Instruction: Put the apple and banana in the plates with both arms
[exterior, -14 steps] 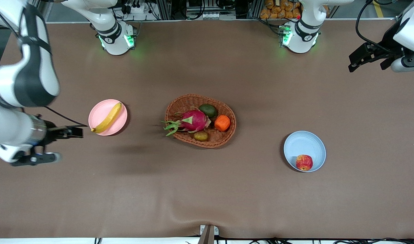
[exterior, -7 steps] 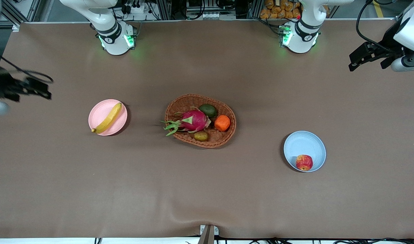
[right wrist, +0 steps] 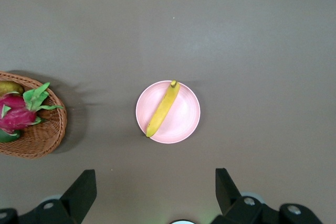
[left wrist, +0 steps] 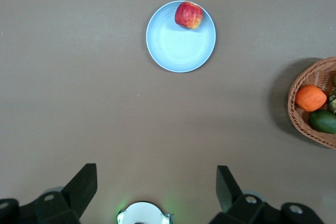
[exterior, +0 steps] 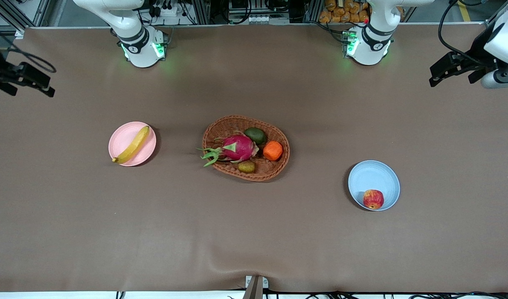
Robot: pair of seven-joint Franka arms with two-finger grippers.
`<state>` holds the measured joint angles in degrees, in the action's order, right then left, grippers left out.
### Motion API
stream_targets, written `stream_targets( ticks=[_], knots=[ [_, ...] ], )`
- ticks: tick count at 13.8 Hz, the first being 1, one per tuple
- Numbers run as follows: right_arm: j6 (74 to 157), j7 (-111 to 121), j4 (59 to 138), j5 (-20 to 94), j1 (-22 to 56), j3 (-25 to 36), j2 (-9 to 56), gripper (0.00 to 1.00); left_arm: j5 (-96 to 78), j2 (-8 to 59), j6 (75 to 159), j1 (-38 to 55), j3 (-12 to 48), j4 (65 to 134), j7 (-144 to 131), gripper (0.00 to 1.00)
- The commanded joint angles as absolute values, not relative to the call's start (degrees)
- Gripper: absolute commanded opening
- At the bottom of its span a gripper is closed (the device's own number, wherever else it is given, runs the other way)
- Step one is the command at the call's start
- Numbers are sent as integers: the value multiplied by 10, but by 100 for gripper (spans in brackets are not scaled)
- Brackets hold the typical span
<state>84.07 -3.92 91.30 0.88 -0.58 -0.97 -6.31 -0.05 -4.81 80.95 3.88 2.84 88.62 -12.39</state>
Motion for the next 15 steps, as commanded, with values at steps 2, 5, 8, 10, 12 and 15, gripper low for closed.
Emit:
stream_targets(
  ticks=[2,5,8,10,12,15],
  knots=[
    [859,-43,914,-20,14,-6,-65,100,10,-38,802,35,26,870,-122,100],
    [856,-42,867,-30,14,-5,-28,100,10,-38,802,35,27,871,-122,100],
    [850,-39,860,-29,18,-4,-23,100,10,-35,802,33,28,872,-121,100],
    [849,-38,860,-29,18,-4,-23,100,9,-26,802,36,28,871,-122,100],
    [849,-37,860,-29,14,-5,-23,100,10,-26,802,39,28,871,-122,100],
    [848,-37,861,-29,12,-6,-22,100,10,-26,802,38,29,870,-122,100]
  ],
)
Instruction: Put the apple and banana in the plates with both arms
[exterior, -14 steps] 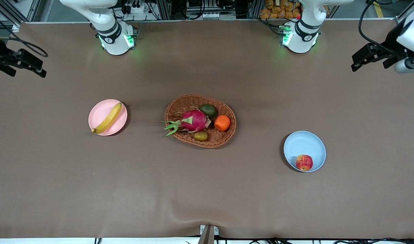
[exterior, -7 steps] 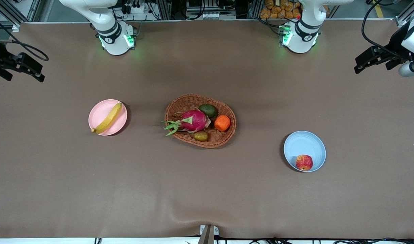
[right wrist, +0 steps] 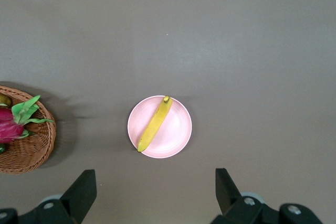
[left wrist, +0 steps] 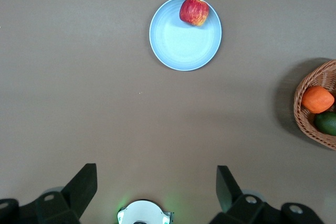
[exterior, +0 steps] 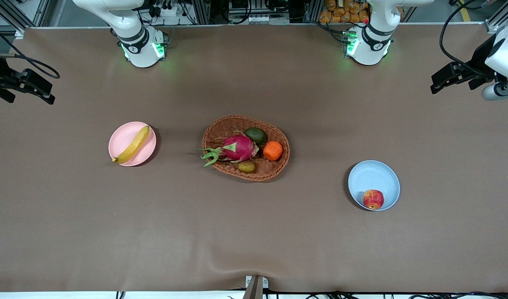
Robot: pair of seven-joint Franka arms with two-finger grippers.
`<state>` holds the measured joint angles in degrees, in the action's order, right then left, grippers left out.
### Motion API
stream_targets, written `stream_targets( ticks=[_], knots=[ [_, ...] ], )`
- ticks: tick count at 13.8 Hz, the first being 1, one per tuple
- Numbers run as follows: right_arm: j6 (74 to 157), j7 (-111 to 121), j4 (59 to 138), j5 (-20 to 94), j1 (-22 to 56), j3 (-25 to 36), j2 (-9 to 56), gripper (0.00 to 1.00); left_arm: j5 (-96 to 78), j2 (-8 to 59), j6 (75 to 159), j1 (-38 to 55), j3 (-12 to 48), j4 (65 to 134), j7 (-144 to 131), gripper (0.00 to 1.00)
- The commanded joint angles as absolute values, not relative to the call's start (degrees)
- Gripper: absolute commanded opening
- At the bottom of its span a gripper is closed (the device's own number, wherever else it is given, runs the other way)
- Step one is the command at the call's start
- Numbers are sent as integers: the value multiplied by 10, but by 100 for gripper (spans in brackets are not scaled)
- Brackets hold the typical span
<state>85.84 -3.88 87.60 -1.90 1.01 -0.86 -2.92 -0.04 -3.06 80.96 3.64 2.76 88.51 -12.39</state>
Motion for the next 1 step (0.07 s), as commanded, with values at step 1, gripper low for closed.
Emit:
stream_targets(
  ticks=[1],
  knots=[
    [848,-37,861,-29,12,-6,-22,100,9,-26,802,37,29,870,-122,100]
  ],
)
